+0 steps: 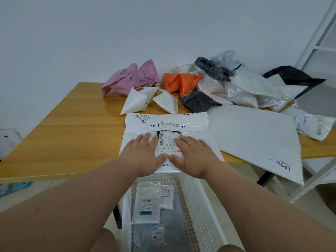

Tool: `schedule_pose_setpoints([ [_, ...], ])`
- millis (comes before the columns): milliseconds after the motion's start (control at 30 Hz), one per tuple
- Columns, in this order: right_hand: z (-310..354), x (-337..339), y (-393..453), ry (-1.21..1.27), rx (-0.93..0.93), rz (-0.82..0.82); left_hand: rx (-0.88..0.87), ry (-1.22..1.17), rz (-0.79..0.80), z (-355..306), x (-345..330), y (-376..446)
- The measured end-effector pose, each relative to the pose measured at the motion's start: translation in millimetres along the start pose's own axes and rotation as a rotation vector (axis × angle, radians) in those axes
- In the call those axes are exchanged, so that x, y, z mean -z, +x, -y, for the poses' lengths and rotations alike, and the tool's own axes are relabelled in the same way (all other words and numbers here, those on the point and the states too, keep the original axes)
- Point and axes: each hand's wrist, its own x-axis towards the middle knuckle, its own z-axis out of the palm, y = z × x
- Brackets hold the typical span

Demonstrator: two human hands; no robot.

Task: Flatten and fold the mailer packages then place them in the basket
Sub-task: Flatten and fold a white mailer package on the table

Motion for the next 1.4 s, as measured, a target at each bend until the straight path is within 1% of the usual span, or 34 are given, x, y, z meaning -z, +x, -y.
schedule_pose_setpoints([
  [333,2.4,-4.8,-2.3,-0.009,-0.008,-0.043,-0.009,0.000,-0.026,0.0,-3.3,-2.0],
  [500,2.3,0.0,-1.0,0.004,-0.023,0.008,-0.021,-0.025,0.004,1.7,2.3,-4.7],
  [567,2.8,5.4,0.9,0.015,-0.031,0.039,-0.081,-0.018,0.023,3.1,5.4,-10.4],
  [633,4.7,12.6,1.1,0.016,-0.037,0.051,-0.196,0.068,0.008,4.2,9.0,-17.9],
  [767,6.9,26.0,-0.6,0.003,-0.050,0.062,-0.406,0.197,-0.121,5.8,21.8,-25.7],
  [800,6.3,28.5,-1.4,0.016,-0.059,0.060,-0.435,0.228,-0.132,6.4,25.7,-26.3],
  [867,3.4,33.8,-3.5,0.132,-0.091,0.029,-0.464,0.292,-0.152,9.2,33.4,-28.1],
  [933,0.9,39.5,-7.9,0.194,-0.137,-0.007,-0.431,0.359,-0.171,17.5,41.4,-29.5],
  [967,0.8,41.5,-11.3,0.151,-0.140,-0.018,-0.389,0.393,-0.158,23.1,45.4,-30.5],
  [1033,2.2,40.5,-19.2,0.030,-0.115,-0.050,-0.264,0.458,-0.085,32.8,51.8,-32.9],
  [1100,5.7,35.7,-25.8,0.033,-0.091,-0.077,-0.125,0.501,0.000,38.0,56.4,-32.5],
  [1200,13.7,33.4,-29.7,0.133,-0.077,-0.074,0.001,0.426,0.086,34.6,55.7,-25.2],
  [1300,22.0,36.4,-24.5,0.097,-0.043,-0.002,0.079,0.287,0.101,28.9,46.6,-18.9],
  [1400,23.7,41.4,-15.7,0.119,-0.026,0.003,0.131,0.208,0.100,30.6,39.0,-13.3],
])
